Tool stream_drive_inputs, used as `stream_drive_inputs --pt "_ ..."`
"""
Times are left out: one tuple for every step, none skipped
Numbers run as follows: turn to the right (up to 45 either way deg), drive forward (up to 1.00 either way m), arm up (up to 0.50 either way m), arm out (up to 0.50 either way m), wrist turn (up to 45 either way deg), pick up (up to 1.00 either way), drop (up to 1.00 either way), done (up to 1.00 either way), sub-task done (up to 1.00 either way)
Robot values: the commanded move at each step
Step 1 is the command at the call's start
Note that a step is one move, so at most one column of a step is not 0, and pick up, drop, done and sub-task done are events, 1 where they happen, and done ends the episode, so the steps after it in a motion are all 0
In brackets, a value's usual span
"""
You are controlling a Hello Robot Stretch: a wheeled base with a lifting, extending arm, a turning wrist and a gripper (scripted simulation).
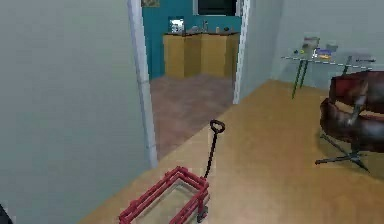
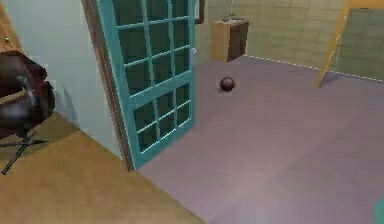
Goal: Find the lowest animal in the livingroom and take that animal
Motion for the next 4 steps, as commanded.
stream_drive_inputs --pt "45.0 0.0 0.0 0.0 0.0 0.0 0.0 0.0 0.0" --pt "45.0 0.0 0.0 0.0 0.0 0.0 0.0 0.0 0.0" --pt "36.0 0.0 0.0 0.0 0.0 0.0 0.0 0.0 0.0" --pt "0.0 0.1 0.0 0.0 0.0 0.0 0.0 0.0 0.0"
